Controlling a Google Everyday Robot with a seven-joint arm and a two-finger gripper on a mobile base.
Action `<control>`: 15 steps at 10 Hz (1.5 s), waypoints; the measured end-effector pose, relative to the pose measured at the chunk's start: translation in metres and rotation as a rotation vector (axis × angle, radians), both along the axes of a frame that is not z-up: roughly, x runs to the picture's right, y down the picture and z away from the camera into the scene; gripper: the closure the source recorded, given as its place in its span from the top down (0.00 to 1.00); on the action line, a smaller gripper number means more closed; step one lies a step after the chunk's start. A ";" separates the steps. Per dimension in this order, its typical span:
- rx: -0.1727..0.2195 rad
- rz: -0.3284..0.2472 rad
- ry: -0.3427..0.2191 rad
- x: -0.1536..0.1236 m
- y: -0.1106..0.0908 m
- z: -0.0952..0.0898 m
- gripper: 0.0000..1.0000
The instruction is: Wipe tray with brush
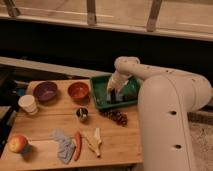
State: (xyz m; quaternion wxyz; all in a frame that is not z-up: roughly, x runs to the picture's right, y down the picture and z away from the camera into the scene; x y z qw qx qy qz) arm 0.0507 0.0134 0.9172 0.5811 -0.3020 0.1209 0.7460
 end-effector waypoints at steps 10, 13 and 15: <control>-0.027 -0.123 -0.021 -0.053 0.042 -0.041 0.00; -0.044 -0.111 0.032 -0.035 0.038 -0.035 0.00; -0.055 -0.090 0.057 -0.019 0.023 -0.015 0.00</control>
